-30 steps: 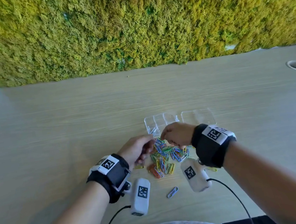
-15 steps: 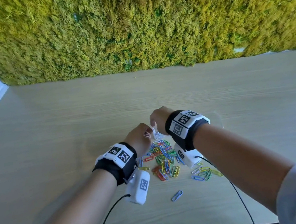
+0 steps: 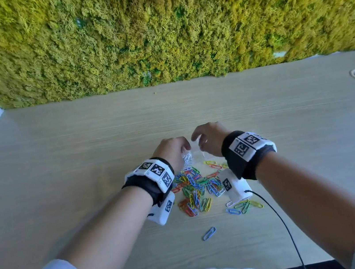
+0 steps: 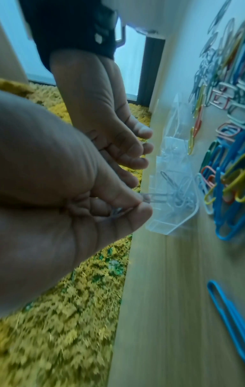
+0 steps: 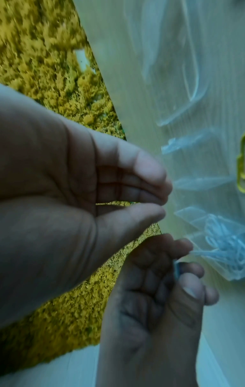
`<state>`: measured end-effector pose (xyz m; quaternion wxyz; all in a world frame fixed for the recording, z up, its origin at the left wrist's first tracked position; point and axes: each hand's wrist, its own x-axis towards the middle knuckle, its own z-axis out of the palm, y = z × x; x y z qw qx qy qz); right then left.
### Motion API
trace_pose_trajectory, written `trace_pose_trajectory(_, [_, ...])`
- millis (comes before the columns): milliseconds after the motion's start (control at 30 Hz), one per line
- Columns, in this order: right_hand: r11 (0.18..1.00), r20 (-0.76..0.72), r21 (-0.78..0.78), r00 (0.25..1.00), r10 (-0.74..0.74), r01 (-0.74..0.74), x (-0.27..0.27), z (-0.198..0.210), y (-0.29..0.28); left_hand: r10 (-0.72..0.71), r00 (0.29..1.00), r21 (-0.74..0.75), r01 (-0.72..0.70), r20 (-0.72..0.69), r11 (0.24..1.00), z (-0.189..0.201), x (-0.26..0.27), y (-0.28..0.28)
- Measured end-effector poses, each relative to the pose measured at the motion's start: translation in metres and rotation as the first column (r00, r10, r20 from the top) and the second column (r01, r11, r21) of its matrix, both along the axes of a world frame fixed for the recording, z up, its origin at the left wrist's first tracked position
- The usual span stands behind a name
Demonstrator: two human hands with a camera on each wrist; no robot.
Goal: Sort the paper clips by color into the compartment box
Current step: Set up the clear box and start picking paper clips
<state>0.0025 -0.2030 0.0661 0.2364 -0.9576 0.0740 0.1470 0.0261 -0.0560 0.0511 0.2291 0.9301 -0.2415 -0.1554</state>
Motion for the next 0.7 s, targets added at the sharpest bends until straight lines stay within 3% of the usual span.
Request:
trace_pose_trajectory(133, [1.0,-0.035,-0.008,0.999,-0.014,0.014,-0.01,-0.002,-0.01,-0.067,0.997,0.035,0.066,0.03,0.997,0.001,0.0,-0.007])
trace_pose_trajectory(233, [0.998,-0.003,-0.055,1.0,0.003,-0.003,-0.015,-0.006,-0.008,-0.041,0.998,-0.034,0.042,0.037,0.999,-0.004,0.0,-0.001])
trace_pose_trajectory(367, [0.962,-0.075,-0.216,0.985,0.156,-0.168,-0.016,-0.006,0.007,0.013,0.996,-0.088,-0.005,0.084,0.996,-0.008,0.0,0.009])
trace_pose_trajectory(533, [0.939,-0.123,-0.246,0.969,0.215,-0.24,-0.019,-0.011,0.02,-0.054,0.996,0.174,0.041,0.073,0.984,-0.011,-0.007,0.017])
trace_pose_trajectory(700, [0.924,-0.117,-0.27,0.962,0.248,-0.271,-0.02,-0.007,0.022,-0.112,0.992,0.295,0.09,0.057,0.951,-0.013,-0.014,0.017])
